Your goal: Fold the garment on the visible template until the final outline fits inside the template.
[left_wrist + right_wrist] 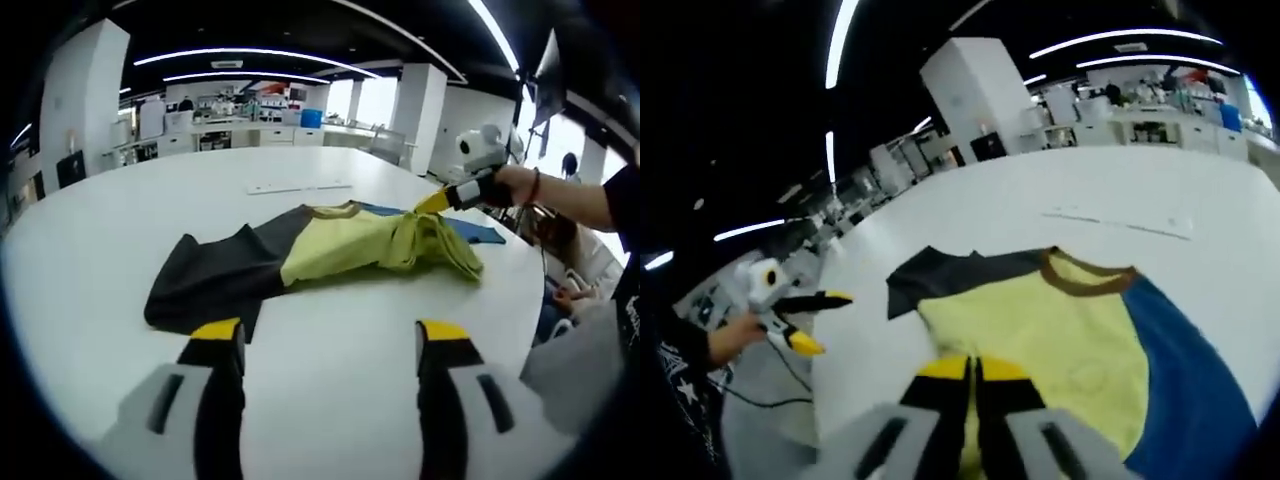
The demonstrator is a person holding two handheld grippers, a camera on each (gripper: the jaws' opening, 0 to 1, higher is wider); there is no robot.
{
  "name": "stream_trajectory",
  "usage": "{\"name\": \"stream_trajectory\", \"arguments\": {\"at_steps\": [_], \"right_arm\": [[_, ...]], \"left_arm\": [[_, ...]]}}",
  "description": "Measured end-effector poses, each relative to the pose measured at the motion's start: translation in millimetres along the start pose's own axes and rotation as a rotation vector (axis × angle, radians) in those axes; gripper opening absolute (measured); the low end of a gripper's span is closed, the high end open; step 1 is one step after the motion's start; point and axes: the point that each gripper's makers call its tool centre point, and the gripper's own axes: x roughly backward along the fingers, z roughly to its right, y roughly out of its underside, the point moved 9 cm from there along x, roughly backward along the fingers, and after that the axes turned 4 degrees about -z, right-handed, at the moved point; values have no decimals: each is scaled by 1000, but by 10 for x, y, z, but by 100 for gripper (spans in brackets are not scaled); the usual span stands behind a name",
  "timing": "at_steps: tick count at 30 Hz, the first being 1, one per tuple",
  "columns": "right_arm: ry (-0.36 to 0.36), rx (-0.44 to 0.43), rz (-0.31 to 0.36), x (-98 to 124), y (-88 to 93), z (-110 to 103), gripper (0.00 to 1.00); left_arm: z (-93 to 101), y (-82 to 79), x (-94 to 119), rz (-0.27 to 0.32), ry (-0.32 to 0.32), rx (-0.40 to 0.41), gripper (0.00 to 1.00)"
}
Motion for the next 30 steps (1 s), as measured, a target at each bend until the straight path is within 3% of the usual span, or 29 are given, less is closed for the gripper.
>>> {"name": "stream_trajectory", "arguments": {"at_steps": [14, 30], "right_arm": [[113, 56, -107, -217, 125, 350, 0], [166, 127, -189, -335, 238, 396, 0]], "left_arm": [[107, -84, -303, 8, 83, 8, 52], [201, -200, -763, 16, 180, 8, 36]]}}
